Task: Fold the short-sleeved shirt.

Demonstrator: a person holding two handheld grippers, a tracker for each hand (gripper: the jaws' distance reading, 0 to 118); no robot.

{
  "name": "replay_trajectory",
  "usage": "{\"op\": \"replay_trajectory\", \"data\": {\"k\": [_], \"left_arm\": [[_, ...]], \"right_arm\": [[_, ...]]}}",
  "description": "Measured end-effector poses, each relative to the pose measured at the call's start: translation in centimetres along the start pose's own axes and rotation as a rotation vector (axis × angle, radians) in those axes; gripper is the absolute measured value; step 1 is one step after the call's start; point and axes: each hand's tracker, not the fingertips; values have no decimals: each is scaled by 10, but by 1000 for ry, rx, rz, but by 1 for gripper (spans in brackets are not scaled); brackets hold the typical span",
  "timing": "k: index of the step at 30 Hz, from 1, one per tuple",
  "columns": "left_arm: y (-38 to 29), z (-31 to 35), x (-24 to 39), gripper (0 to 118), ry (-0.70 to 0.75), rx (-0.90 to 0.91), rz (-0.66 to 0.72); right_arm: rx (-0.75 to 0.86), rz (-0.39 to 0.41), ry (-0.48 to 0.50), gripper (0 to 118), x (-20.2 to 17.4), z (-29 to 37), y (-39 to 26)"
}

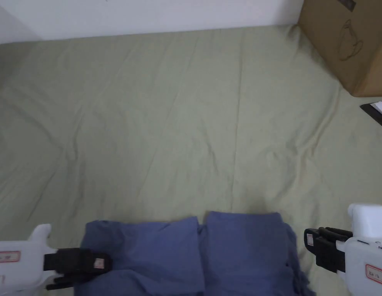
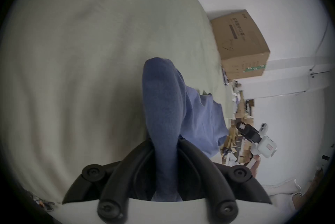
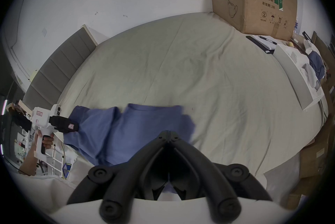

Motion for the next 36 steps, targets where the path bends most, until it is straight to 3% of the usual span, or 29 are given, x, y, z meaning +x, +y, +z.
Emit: {"op": "replay_trajectory", "data": {"k": [7, 11, 20, 25, 28, 29, 30, 31, 32, 33, 36], "left_arm": [[-5, 34, 65, 8, 116, 65, -85], [-12, 15, 132, 8, 230, 57, -227], [-42, -114, 242, 8, 238, -167, -437], [-57, -182, 255, 10, 199, -270, -396], [-57, -191, 256, 36, 141, -279, -345], [-57, -189, 257, 36, 105, -282, -331], [-57, -184, 258, 61, 77, -280, -313], [-57, -178, 258, 94, 78, -272, -316], [-57, -170, 257, 110, 73, -262, -317], [-52, -159, 255, 115, 55, -225, -320], [-44, -128, 238, 115, 72, -134, -279]], "right_arm": [[22, -11, 19, 0, 0, -3, 3], [32, -13, 32, 0, 1, -2, 2], [46, -43, 40, 0, 23, 6, -4], [52, -65, 17, 0, 36, 12, -12], [50, -86, 12, 0, 43, 15, -15], [50, -88, 8, 0, 44, 15, -16], [50, -91, 6, 0, 45, 15, -17], [48, -96, 6, 0, 47, 15, -18], [46, -101, 6, 0, 47, 14, -19], [45, -105, 6, 0, 47, 13, -19], [41, -110, 8, 0, 47, 11, -21]]}}
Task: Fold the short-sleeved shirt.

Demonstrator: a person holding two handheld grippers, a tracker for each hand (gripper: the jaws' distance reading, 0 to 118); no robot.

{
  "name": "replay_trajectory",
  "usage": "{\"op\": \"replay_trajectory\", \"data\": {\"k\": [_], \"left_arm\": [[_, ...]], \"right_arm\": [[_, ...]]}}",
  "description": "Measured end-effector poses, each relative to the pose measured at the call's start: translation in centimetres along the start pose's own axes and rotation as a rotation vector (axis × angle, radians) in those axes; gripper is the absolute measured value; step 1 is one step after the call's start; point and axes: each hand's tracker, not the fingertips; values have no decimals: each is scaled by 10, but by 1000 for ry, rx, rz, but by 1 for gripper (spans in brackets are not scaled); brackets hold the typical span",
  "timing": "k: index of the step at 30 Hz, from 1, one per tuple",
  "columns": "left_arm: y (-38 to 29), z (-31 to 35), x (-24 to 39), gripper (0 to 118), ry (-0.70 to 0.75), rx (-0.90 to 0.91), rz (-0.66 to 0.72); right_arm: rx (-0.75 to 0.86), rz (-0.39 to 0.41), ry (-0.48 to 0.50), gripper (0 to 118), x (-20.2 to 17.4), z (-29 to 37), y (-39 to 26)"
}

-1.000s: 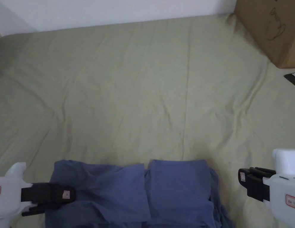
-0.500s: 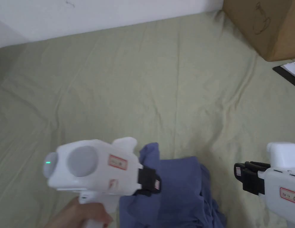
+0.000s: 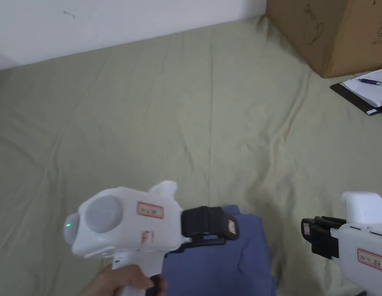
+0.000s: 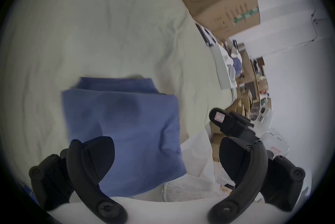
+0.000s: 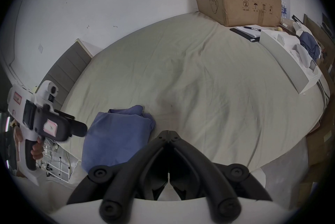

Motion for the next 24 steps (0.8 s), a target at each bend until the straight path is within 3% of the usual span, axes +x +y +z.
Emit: {"op": "replay_trajectory", "data": {"k": [3, 4, 7, 12, 24], "left_arm": [[-5, 25, -29, 111, 28, 68, 65], [-9, 31, -38, 95, 39, 102, 71], [-20, 29, -57, 2, 121, 131, 102], [-33, 0, -51, 2, -73, 105, 124], [-34, -115, 18, 1, -58, -129, -76]], "right_arm": [[-4, 2, 9, 0, -1, -2, -1], [-5, 4, 11, 0, -2, -3, -1], [-11, 11, 15, 0, -4, -6, -1], [-19, 16, 17, 0, -3, -7, -2], [-21, -34, -21, 0, 20, 2, -10]]}}
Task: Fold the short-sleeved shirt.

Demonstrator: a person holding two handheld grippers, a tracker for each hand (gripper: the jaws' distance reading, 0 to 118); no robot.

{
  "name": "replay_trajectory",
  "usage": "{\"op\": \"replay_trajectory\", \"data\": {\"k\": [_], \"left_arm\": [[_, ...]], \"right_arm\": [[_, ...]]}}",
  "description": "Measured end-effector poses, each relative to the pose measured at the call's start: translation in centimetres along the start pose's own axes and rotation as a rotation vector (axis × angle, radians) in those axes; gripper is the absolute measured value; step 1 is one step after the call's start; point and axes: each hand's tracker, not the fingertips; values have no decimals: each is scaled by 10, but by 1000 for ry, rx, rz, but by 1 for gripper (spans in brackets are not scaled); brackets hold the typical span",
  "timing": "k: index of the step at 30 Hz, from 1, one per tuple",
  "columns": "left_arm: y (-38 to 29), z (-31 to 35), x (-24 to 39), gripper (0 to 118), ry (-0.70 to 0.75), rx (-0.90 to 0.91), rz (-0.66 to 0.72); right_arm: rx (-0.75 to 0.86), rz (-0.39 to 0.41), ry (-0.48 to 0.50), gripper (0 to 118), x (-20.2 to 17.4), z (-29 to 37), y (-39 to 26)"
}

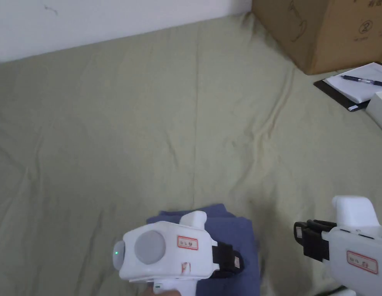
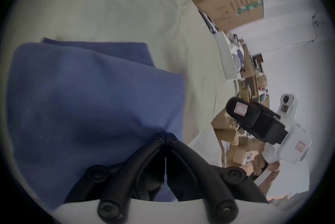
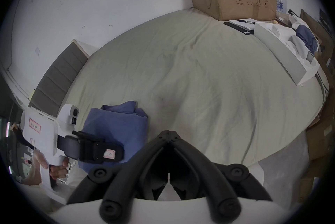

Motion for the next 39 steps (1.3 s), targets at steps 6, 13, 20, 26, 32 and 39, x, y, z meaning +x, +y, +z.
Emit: {"op": "replay_trajectory", "data": {"k": [6, 13, 20, 26, 32, 39], "left_arm": [[2, -24, 24, 1, -51, -62, -31], [-4, 40, 3, 1, -72, 55, -48], [-40, 155, -78, 20, -17, 300, 88], [-47, 175, -120, 106, -110, 342, 243], [-26, 130, -144, 106, -214, 276, 256], [3, 85, -154, 106, -307, 147, 230]], "right_arm": [[5, -9, 2, 0, 0, 2, -1], [11, 65, 74, 0, -27, 0, 5], [-20, 220, 202, 0, -87, -33, 10], [-193, 411, 30, 0, -119, -100, -17], [-180, 423, 35, 0, -116, -108, -21], [-195, 345, 69, 0, -106, -109, -16]]}}
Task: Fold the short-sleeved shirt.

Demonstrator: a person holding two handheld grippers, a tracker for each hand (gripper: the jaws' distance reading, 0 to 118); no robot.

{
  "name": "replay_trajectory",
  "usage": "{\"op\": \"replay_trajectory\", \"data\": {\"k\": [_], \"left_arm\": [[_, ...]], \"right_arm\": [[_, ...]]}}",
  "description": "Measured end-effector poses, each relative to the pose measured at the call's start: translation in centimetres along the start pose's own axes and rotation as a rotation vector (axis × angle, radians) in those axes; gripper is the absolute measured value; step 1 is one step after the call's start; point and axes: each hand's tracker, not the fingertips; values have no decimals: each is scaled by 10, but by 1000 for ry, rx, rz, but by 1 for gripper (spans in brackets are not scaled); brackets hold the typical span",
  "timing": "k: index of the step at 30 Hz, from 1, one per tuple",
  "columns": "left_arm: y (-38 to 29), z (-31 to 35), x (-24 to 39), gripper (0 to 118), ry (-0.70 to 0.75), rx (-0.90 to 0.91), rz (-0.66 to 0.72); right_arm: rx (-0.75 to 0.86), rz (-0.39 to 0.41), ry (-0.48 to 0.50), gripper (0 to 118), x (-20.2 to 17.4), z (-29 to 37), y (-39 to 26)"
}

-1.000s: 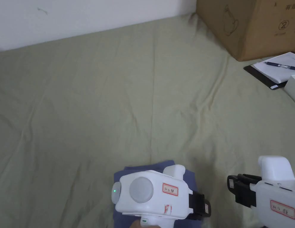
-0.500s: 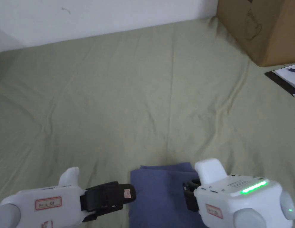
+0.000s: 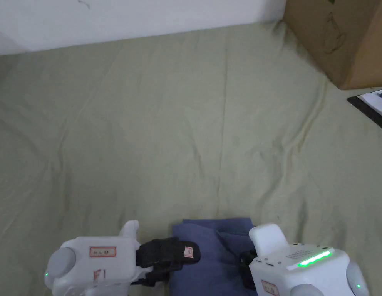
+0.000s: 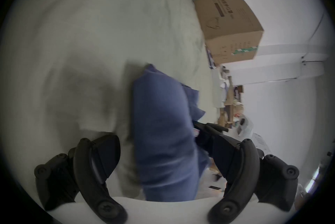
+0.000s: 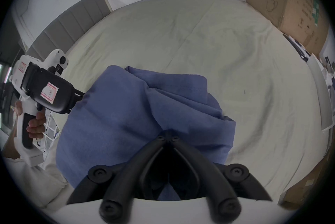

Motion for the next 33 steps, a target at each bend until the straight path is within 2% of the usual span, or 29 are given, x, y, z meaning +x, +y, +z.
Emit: {"op": "replay_trajectory", "data": {"k": [1, 2, 3, 4, 5, 7, 8, 10, 13, 17, 20, 25, 28, 33], "left_arm": [[3, -5, 1, 104, -27, -24, 2], [3, -9, 3, 96, -29, -58, -5], [6, -16, 4, 81, 20, -85, -14], [8, -22, 5, 50, 124, -89, -28], [10, -25, 1, 39, 162, -95, -29], [12, -18, -11, 34, 27, -94, 42], [12, -15, -11, 30, 11, -87, 68], [15, -9, -13, 28, 63, -86, 29], [17, -5, -9, 28, 68, -76, 20], [16, 10, 1, 28, 86, -64, -4], [17, 38, -1, 28, 113, -47, -34], [30, 120, -15, 28, 234, 25, -75], [46, 187, -38, 28, 354, 70, -82], [77, 288, -56, 27, 676, 96, -110]], "right_arm": [[0, 0, 1, 0, 0, 0, 0], [0, 3, -1, 0, -1, 0, 0], [0, 8, -6, 0, -1, 0, 0], [0, 10, -8, 0, -2, 0, 0], [-2, 7, -12, 0, -2, -1, 0], [-6, -14, -6, 0, -1, 3, 4], [12, -30, 4, 0, -1, 8, 5], [101, -42, 3, 0, -3, 27, 9], [256, -18, -48, 0, -13, 58, 18], [482, -32, -111, 0, -35, 99, 28], [578, -11, -159, 0, -52, 117, 36], [614, -16, -159, 0, -74, 124, 48], [607, -20, -146, 0, -82, 122, 53], [549, 12, -179, 0, -89, 110, 59]]}}
